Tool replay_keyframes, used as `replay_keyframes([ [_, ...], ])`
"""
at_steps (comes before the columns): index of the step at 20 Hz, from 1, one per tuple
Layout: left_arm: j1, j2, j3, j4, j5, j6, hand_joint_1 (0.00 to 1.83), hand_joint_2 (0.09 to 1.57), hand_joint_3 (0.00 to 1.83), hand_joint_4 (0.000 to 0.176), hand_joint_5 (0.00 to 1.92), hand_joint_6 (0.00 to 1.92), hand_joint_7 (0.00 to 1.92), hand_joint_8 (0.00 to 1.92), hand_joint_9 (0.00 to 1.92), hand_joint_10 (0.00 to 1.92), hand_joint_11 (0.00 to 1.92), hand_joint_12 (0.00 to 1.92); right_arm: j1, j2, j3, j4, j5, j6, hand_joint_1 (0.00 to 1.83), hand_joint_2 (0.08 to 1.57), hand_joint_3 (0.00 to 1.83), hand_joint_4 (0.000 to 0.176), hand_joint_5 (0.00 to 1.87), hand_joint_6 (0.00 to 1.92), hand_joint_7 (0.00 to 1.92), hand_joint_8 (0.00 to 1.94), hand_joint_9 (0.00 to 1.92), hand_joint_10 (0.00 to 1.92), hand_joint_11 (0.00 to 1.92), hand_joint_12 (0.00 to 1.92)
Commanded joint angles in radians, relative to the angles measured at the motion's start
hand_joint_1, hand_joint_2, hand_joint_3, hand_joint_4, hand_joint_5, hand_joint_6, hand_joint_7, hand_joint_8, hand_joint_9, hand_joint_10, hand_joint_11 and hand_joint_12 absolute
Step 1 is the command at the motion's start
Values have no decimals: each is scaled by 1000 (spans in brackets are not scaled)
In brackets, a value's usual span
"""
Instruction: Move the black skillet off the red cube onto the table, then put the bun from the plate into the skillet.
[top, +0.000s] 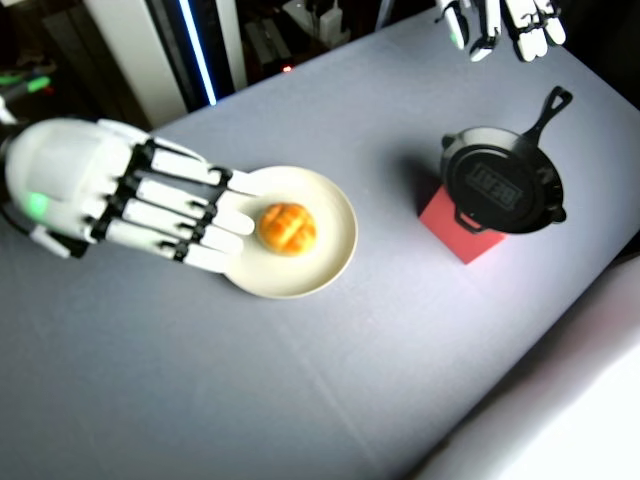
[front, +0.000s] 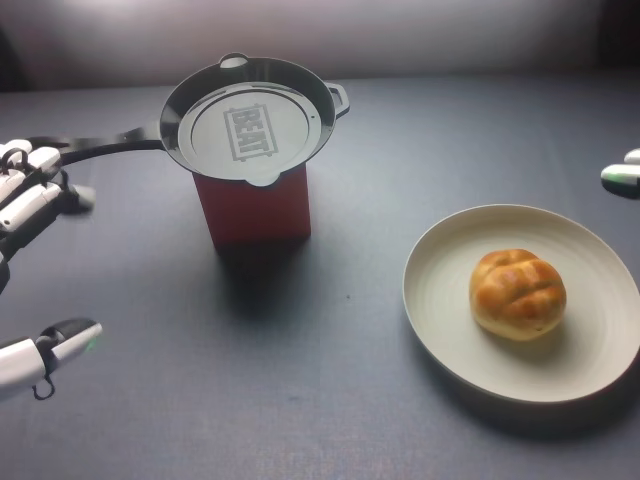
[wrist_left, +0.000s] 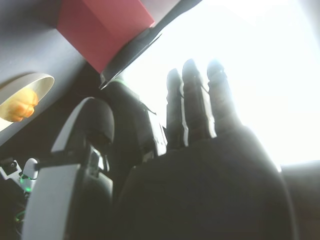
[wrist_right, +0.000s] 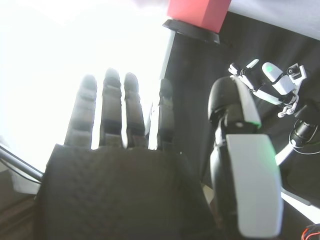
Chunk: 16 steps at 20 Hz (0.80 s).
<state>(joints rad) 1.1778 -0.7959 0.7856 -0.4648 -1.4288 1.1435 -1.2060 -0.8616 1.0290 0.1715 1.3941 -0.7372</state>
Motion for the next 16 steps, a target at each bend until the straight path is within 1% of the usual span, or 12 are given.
replay_keyframes([
  [1,-12,-3,8,9,-121,-4,704,1055,8,73,192,3,115,2,41,5,0,136,8,4,7,15,122,6,790,1230,1,93,372,2,362,1,365,1,397,126],
  [3,-24,-6,22,5,-109,-4,705,1056,1,75,185,0,115,0,57,3,0,187,8,4,7,13,120,6,783,1226,0,89,380,3,372,3,375,3,417,118],
  [4,-34,-7,29,4,-104,-4,706,1050,0,82,182,1,115,0,65,2,0,282,9,4,7,12,120,6,778,1227,0,87,382,3,375,3,375,2,420,115],
  [5,-53,-10,41,2,-95,-4,717,1046,0,76,177,2,113,2,68,2,0,392,9,4,7,11,119,6,763,1228,0,84,385,3,379,3,379,3,425,109],
  [6,-77,-15,58,-2,-77,-4,757,1062,2,61,158,1,89,2,32,3,0,294,9,4,7,11,119,6,776,1231,1,75,387,2,385,4,387,4,433,105],
  [7,-113,-25,84,-7,-48,-4,777,1074,3,54,137,9,71,7,8,2,0,128,9,4,7,10,119,6,775,1235,2,79,375,0,372,0,379,0,420,96],
  [8,-143,-35,106,-12,-20,-4,793,1072,1,52,137,11,73,9,12,5,0,92,9,3,7,9,117,6,763,1238,3,83,363,0,363,0,377,0,418,91],
  [9,-178,-48,132,-21,14,2,801,1061,0,61,133,5,68,4,8,2,0,33,9,2,7,8,115,6,770,1240,3,81,362,0,363,0,379,1,426,91],
  [11,-245,-77,181,-57,85,39,793,1004,0,103,176,6,117,6,29,4,0,0,9,0,9,6,112,6,795,1250,5,70,361,0,368,2,387,3,433,89],
  [14,-330,-126,276,-109,206,53,755,1001,0,106,169,3,124,4,43,10,24,11,9,-3,12,0,106,6,817,1259,6,60,356,0,362,0,381,0,422,80],
  [15,-361,-144,310,-121,257,53,752,998,0,126,172,3,119,1,65,17,32,16,9,-3,13,-1,105,6,825,1262,5,62,361,2,365,1,387,2,434,83],
  [16,-384,-160,339,-130,301,55,739,999,0,139,172,2,122,2,65,15,35,18,9,-3,14,-1,103,6,826,1261,4,59,367,4,371,3,394,5,445,87],
])
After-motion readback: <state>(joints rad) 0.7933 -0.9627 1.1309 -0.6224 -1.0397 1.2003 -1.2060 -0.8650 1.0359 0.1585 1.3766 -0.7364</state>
